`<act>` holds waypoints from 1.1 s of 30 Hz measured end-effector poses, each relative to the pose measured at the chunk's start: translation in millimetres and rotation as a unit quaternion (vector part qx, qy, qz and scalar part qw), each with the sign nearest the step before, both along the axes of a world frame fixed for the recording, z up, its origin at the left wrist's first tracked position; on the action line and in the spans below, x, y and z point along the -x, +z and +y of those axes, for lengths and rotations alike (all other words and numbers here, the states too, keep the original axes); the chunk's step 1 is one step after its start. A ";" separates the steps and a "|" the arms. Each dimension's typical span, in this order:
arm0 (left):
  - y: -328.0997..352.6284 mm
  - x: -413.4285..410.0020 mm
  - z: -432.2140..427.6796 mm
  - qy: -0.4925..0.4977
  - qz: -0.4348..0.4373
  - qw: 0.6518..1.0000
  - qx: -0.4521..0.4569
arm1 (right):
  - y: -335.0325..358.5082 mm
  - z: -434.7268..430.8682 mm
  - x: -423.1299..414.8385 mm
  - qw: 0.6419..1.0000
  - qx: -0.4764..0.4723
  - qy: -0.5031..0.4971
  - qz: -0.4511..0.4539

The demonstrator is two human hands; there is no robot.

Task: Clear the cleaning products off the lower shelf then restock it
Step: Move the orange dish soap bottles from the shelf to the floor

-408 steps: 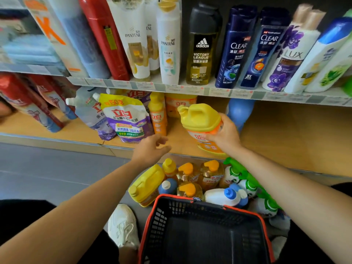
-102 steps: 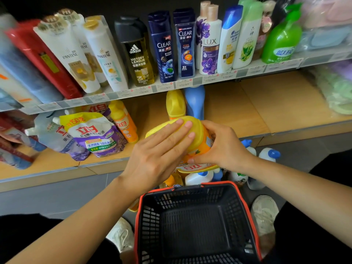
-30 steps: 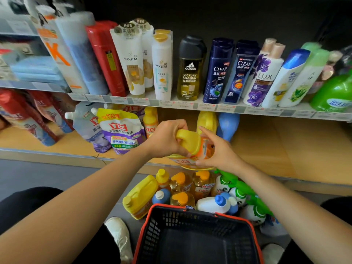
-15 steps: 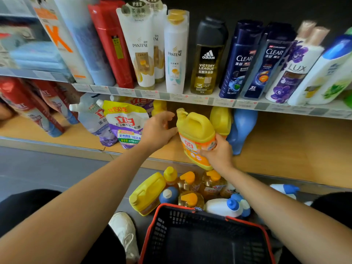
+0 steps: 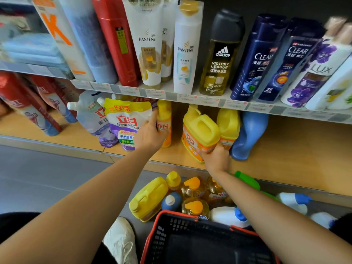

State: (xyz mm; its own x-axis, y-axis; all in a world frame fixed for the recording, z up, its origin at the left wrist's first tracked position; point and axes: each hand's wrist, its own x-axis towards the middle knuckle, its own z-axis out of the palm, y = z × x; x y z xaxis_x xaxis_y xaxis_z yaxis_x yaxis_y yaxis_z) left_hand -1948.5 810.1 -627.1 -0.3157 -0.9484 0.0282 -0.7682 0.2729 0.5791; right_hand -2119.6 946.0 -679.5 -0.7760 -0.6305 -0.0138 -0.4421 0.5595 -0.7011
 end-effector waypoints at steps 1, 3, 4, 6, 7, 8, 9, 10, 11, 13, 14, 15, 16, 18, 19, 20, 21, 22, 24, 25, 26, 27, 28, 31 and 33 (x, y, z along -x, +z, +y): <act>-1.5 2.6 -2.9 0.005 -0.013 1.000 -0.003 | -2.0 -5.6 -2.9 1.000 0.007 -0.018 -0.016; -3.3 7.7 -5.7 0.014 -0.017 0.999 -0.023 | -4.3 -17.5 -7.3 0.996 0.021 -0.060 -0.066; -3.6 9.5 -7.0 0.017 -0.010 0.999 -0.031 | -4.1 -23.5 -8.4 0.991 0.032 -0.083 -0.100; -4.1 10.7 -9.9 0.017 0.010 0.999 -0.035 | -3.6 -32.7 -7.7 0.978 0.038 -0.115 -0.167; -4.4 10.1 -10.2 0.017 0.017 0.999 -0.032 | -3.6 -33.5 -8.3 0.977 0.021 -0.116 -0.178; -4.8 9.5 -10.0 0.018 0.021 0.999 -0.024 | -3.1 -31.5 -10.1 0.982 0.001 -0.100 -0.157; -5.8 9.1 -8.8 0.021 0.025 0.999 -0.012 | -1.9 -26.5 -13.5 0.992 -0.005 -0.075 -0.106; -7.0 9.1 -6.7 0.026 0.031 0.999 0.003 | -2.0 -19.5 -16.1 0.998 0.018 -0.043 -0.040; -8.1 9.3 -4.3 0.030 0.038 0.999 0.016 | -1.0 -11.0 -18.3 0.998 0.066 0.003 0.023; -9.9 10.7 1.0 0.034 0.043 0.998 0.033 | 1.7 1.0 -14.8 0.969 0.145 0.107 0.167; -10.8 11.2 3.1 0.034 0.045 0.998 0.040 | 4.5 2.3 -8.9 0.950 0.140 0.156 0.230; -11.8 11.3 4.7 0.033 0.049 0.997 0.047 | 8.1 1.9 -2.5 0.935 0.103 0.194 0.278; -12.6 11.1 5.5 0.031 0.057 0.997 0.050 | 11.3 0.7 3.1 0.925 0.044 0.219 0.308; -14.1 9.3 6.9 0.017 0.082 0.995 0.045 | 15.3 -1.0 12.2 0.906 -0.062 0.250 0.337; -14.4 7.7 7.7 0.006 0.092 0.995 0.040 | 16.4 -2.3 15.8 0.898 -0.090 0.262 0.341; -14.5 5.5 8.5 -0.005 0.099 0.995 0.034 | 17.7 -5.0 18.4 0.893 -0.107 0.272 0.343; -14.2 2.9 9.5 -0.014 0.107 0.994 0.028 | 19.7 -9.2 20.6 0.888 -0.123 0.280 0.344; -13.7 0.1 11.0 -0.021 0.114 0.993 0.023 | 22.3 -14.9 22.7 0.885 -0.139 0.282 0.343; -11.3 -5.9 16.1 -0.037 0.122 0.992 0.025 | 30.8 -27.8 23.9 0.894 -0.166 0.276 0.312; -9.6 -8.9 18.9 -0.046 0.120 0.991 0.029 | 35.8 -33.2 23.2 0.903 -0.176 0.270 0.283; -7.2 -11.9 21.7 -0.055 0.116 0.991 0.034 | 40.4 -36.2 22.0 0.912 -0.181 0.266 0.254; -3.7 -14.8 24.5 -0.061 0.109 0.991 0.038 | 44.7 -36.3 20.4 0.919 -0.182 0.265 0.229; 0.9 -17.6 26.8 -0.065 0.104 0.992 0.041 | 48.5 -33.6 18.6 0.923 -0.177 0.270 0.207; 22.3 -22.5 35.6 -0.085 0.102 0.990 0.054 | 62.1 -11.4 12.8 0.929 -0.135 0.317 0.132; 41.2 -22.5 43.5 -0.108 0.115 0.985 0.064 | 74.0 8.1 8.1 0.930 -0.092 0.350 0.060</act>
State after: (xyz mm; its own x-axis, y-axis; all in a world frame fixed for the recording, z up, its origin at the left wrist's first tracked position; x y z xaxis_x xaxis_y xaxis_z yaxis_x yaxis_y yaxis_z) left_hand -1926.0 853.7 -585.9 -0.4814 -0.8437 0.2374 -0.5369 0.4980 0.6810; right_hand -2127.7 954.1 -605.4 -0.1793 -0.9776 -0.1103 -0.8122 0.2104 -0.5442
